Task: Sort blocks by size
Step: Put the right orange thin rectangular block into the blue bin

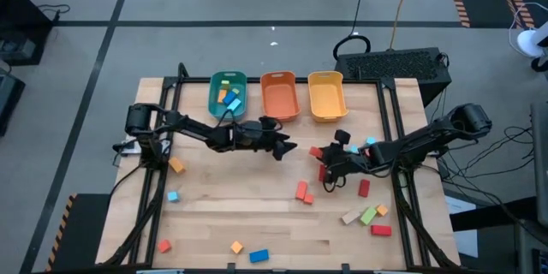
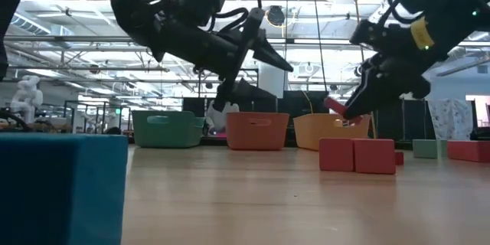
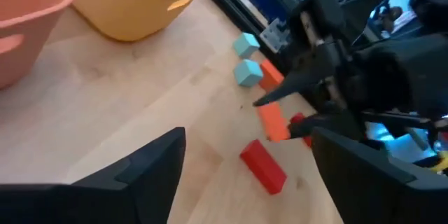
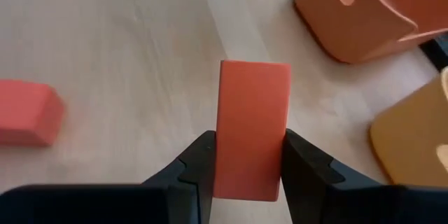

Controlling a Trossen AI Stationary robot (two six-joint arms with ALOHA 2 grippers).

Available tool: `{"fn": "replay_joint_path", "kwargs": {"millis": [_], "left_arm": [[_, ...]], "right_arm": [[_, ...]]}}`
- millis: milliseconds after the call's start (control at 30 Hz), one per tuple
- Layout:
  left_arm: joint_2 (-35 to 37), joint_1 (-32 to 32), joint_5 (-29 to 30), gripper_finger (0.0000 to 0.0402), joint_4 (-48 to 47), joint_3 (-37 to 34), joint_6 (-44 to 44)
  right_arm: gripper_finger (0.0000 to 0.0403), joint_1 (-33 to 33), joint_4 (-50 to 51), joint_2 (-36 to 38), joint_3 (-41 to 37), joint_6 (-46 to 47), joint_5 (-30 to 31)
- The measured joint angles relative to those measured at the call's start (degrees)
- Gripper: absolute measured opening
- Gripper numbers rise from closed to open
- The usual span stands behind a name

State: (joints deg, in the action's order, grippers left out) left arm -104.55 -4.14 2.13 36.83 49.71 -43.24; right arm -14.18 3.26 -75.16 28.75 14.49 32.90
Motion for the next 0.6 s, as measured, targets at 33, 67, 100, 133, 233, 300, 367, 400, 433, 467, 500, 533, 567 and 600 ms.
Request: {"fn": "replay_joint_path", "kwargs": {"millis": [33,67,100,133,233,300,367,400,433,467,500,533,567,600], "left_arm": [[0.0,0.0,-0.3,0.031,-0.1,0.4,0.0],[0.0,0.1,-0.4,0.031,-0.1,0.8,0.0],[0.0,0.2,-0.4,0.031,-0.1,1.3,0.0],[0.0,0.4,-0.5,0.031,-0.1,1.8,0.0],[0.0,0.6,-0.6,0.031,-1.7,3.2,-0.6],[-0.1,0.7,-0.6,0.031,-4.8,4.2,-1.5],[-0.1,0.8,-0.6,0.031,-7.4,4.9,-1.5],[-0.1,1.0,-0.6,0.031,-7.8,5.0,-1.5],[-0.1,1.2,-0.6,0.031,-7.9,5.0,-1.5],[-0.1,1.3,-0.6,0.031,-7.9,5.0,-1.8],[-0.1,1.4,-0.6,0.031,-7.9,5.0,-2.4],[-0.1,1.6,-0.6,0.031,-7.9,5.0,-2.9],[-0.1,1.6,-0.8,0.031,-7.9,5.0,-3.0],[-0.1,1.7,-0.9,0.031,-8.1,5.0,-3.0]], "right_arm": [[0.0113,0.3,0.5,-0.6,0.2,-0.5,0.3],[0.0113,0.5,0.7,-1.3,0.6,-0.8,0.5],[0.0113,0.9,0.6,-2.1,1.3,-1.3,0.5],[0.0113,1.1,0.3,-2.8,2.0,-1.8,0.5],[0.0113,1.7,1.4,-5.5,4.3,-2.7,0.5],[0.0113,1.8,1.3,-7.4,6.1,-3.9,0.7],[0.0113,1.8,1.6,-9.1,7.8,-5.2,2.0],[0.0113,1.8,1.3,-10.0,8.7,-6.0,3.0],[0.0113,1.8,1.5,-10.8,9.3,-6.7,3.7],[0.0113,1.8,1.9,-11.4,9.9,-7.3,4.6],[0.0113,1.8,1.9,-12.0,10.5,-8.0,5.1],[0.0114,1.8,1.7,-12.4,11.2,-8.5,5.5],[0.0114,1.8,1.6,-12.8,11.7,-9.0,6.1],[0.0114,1.8,1.6,-12.9,12.1,-9.5,6.3]]}}
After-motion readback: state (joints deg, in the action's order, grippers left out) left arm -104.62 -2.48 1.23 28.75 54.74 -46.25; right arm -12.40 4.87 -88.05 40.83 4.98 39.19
